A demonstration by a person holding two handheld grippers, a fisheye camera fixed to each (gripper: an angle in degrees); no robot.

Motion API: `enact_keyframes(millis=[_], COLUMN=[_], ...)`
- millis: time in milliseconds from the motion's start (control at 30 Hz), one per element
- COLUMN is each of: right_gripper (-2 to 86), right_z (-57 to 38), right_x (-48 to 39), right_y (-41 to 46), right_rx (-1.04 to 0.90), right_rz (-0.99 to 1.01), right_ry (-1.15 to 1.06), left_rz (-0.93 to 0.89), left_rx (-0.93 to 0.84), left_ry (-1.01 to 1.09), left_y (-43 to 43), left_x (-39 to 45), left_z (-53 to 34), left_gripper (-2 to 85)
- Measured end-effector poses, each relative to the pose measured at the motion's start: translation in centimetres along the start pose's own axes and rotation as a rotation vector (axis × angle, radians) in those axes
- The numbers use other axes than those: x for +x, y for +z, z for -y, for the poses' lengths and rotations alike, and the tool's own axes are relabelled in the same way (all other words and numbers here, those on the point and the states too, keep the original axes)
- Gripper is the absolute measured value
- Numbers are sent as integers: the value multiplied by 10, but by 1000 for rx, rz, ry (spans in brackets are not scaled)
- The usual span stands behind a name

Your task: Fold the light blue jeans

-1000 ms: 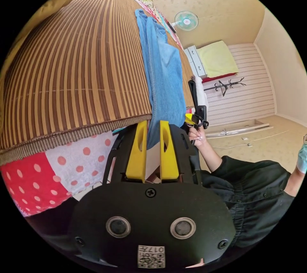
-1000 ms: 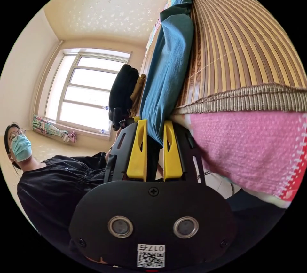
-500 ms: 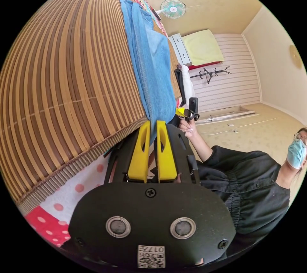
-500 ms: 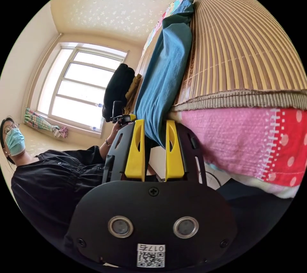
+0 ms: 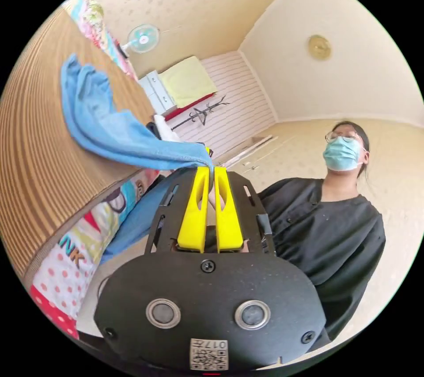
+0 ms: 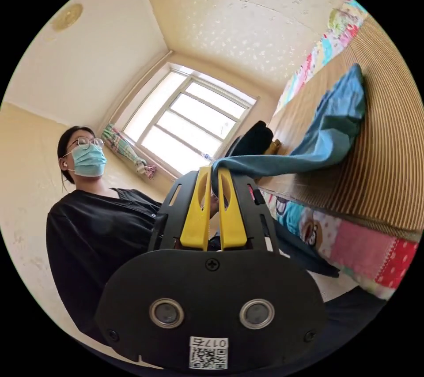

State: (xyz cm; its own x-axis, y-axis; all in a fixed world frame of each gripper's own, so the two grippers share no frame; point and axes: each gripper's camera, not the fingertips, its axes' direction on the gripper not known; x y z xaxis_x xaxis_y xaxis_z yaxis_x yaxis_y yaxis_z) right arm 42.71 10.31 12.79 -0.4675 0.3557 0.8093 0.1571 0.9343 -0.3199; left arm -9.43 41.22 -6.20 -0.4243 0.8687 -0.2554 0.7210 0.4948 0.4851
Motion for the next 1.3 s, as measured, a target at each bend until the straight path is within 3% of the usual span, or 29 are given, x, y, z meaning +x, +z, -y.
enact_keyframes(millis=[300, 433, 500, 633, 800, 967, 1133, 1300], right_gripper=[22, 20, 19, 18, 19, 21, 24, 35], right_z=[120, 153, 177, 223, 304, 319, 250, 75], right_x=[-219, -266, -267, -229, -130, -85, -35, 26], right_y=[26, 37, 45, 66, 112, 165, 174, 148], right_rx=[-44, 6, 20, 4, -82, -149, -243, -359], right_rz=[-82, -68, -75, -267, -498, -788, -816, -650], right_ry=[-448, -449, -397, -259, -108, -199, -208, -120], left_rz=[8, 91, 237, 435, 628, 818, 794, 725], left_rx=[56, 153, 232, 264, 284, 166, 51, -58], left_ry=[585, 678, 629, 455, 231, 151, 26, -251], left_y=[54, 76, 84, 90, 79, 95, 121, 150], left_x=[290, 360, 365, 297, 149, 38, -88, -211], left_z=[147, 179, 202, 264, 368, 394, 281, 53], left_gripper=[-4, -4, -5, -5, -5, -3, 4, 21])
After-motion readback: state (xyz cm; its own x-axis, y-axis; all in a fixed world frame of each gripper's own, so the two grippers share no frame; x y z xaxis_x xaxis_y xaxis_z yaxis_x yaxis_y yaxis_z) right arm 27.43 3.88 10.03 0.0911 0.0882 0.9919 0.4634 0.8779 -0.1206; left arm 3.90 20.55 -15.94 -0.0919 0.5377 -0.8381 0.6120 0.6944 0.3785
